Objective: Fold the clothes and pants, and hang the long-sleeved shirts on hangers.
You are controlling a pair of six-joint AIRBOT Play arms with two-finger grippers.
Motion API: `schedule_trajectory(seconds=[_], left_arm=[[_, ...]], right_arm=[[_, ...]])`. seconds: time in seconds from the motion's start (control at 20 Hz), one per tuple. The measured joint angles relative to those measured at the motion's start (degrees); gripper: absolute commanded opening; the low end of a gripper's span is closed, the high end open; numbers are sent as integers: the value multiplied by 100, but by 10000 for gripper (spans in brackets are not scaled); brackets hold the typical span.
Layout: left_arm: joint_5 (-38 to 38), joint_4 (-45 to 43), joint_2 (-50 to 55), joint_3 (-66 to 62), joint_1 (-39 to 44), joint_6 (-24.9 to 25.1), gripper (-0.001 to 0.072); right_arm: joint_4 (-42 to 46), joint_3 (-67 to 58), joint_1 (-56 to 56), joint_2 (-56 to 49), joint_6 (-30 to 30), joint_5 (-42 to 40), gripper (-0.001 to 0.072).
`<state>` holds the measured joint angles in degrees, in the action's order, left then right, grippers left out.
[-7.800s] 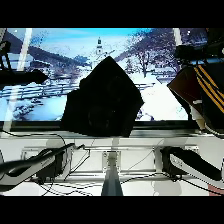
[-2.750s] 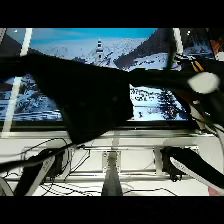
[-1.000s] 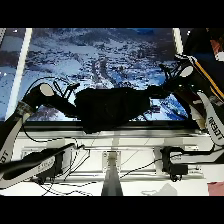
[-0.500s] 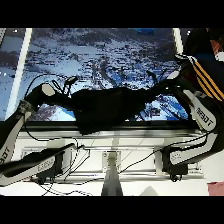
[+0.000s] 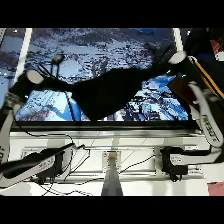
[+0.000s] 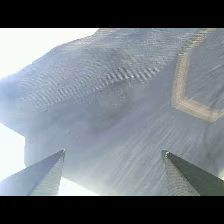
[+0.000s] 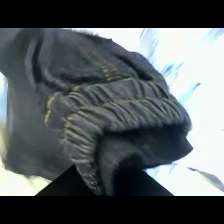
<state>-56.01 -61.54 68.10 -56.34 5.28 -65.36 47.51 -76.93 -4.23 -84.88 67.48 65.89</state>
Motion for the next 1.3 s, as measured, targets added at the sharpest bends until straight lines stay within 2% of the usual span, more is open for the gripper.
schedule_trajectory(seconds=[0.25,0.4,0.5,0.65,0.7,0.8,0.85,0.95,1.0,1.05,1.1,1.15,1.2,1.25,1.3], left_arm=[[35,-59,-481,-557,-197,20,684],[44,-74,-566,-645,-216,20,684],[48,-79,-573,-671,-223,17,684],[50,-81,-560,-686,-223,17,683],[52,-81,-560,-691,-225,17,684],[52,-83,-555,-693,-227,17,684],[55,-83,-555,-693,-227,17,684],[55,-83,-555,-693,-227,17,684],[55,-83,-555,-693,-227,15,683],[55,-83,-555,-693,-227,15,684],[55,-83,-555,-693,-227,15,684],[55,-85,-555,-693,-227,15,684],[55,-85,-555,-693,-227,15,684],[55,-83,-555,-693,-227,15,684],[55,-83,-555,-693,-227,15,684]], right_arm=[[1215,-1438,1530,1292,2221,107,32],[1650,-2087,2824,2044,3495,503,32],[1827,-2371,3654,2476,4135,896,33],[2048,-2583,4721,3027,4662,1526,49],[2162,-2616,4986,3150,4760,1746,145],[2356,-2664,5442,3333,4876,2194,539],[2472,-2675,5611,3383,4907,2389,623],[2553,-2693,5805,3434,4903,2669,584],[2562,-2699,5864,3447,4776,2769,524],[2531,-2702,5908,3434,4511,2835,519],[2446,-2702,5934,3407,4188,2907,452],[2328,-2704,5932,3375,3847,2966,337],[2260,-2704,5901,3344,3589,3016,126],[2166,-2704,5831,3296,3370,3008,33],[2074,-2704,5722,3244,3226,3005,33]])
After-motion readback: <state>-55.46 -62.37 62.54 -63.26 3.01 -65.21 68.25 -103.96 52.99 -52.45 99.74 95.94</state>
